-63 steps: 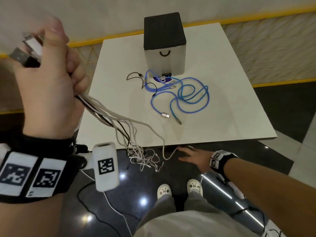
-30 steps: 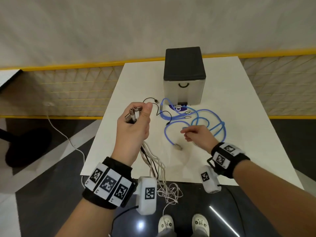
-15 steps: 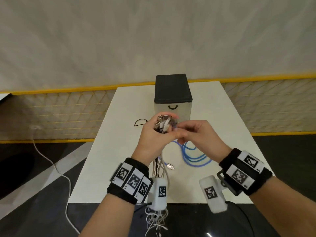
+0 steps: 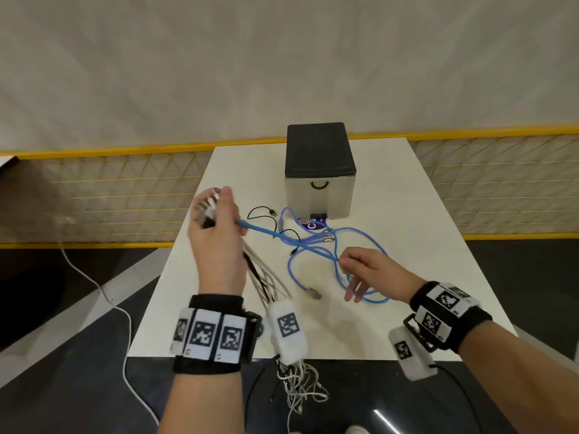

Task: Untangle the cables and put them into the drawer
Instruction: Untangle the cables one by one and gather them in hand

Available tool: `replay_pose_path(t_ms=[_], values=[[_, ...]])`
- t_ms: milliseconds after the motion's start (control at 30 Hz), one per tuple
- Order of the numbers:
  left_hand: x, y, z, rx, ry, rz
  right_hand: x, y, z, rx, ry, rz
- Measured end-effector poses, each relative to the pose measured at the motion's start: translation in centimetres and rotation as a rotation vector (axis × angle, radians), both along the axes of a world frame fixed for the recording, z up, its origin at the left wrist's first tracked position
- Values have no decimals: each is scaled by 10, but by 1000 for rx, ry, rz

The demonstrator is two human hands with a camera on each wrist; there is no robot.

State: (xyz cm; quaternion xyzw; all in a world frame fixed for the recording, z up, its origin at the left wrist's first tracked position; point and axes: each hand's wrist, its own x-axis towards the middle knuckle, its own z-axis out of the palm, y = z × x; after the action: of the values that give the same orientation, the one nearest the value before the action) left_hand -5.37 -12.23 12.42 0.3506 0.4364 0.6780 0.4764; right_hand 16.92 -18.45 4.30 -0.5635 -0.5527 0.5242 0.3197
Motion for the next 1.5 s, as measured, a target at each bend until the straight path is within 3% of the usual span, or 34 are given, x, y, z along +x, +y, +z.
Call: replay_pose_path(t_ms=[67,133,300,433,567,667,733,900,1000,1100,1433,1500], values=[[-12,-2,3,10,-67,26,14,-2,-6,-18,-40,-64],[-14,-6,2,23,-59,-58,18,1,-1,31,-72,-126],[20,-22,-9,57,311,-306,-4,11,47,273,-130,-137],[41,-32,-11,4,430,-516,-19,15,80,418,-115,-57],[34,-24,-6,44,408,-292,-7,18,65,319,-136,-11],[9,-9,-7,14,294,-44,15,15,31,156,-172,-58],[-6,-2,-15,-18,317,27,25,11,19,83,-179,-107],[-5,-5,-32,0,576,-3,19,9,35,186,-266,-198],[16,-24,-25,172,644,-271,2,8,55,318,-418,-78],[36,-37,-24,163,762,-544,-15,6,69,466,-448,14],[26,-36,-20,135,562,-168,0,19,46,415,-673,1],[25,-38,-22,126,515,-103,2,26,43,418,-791,-9]])
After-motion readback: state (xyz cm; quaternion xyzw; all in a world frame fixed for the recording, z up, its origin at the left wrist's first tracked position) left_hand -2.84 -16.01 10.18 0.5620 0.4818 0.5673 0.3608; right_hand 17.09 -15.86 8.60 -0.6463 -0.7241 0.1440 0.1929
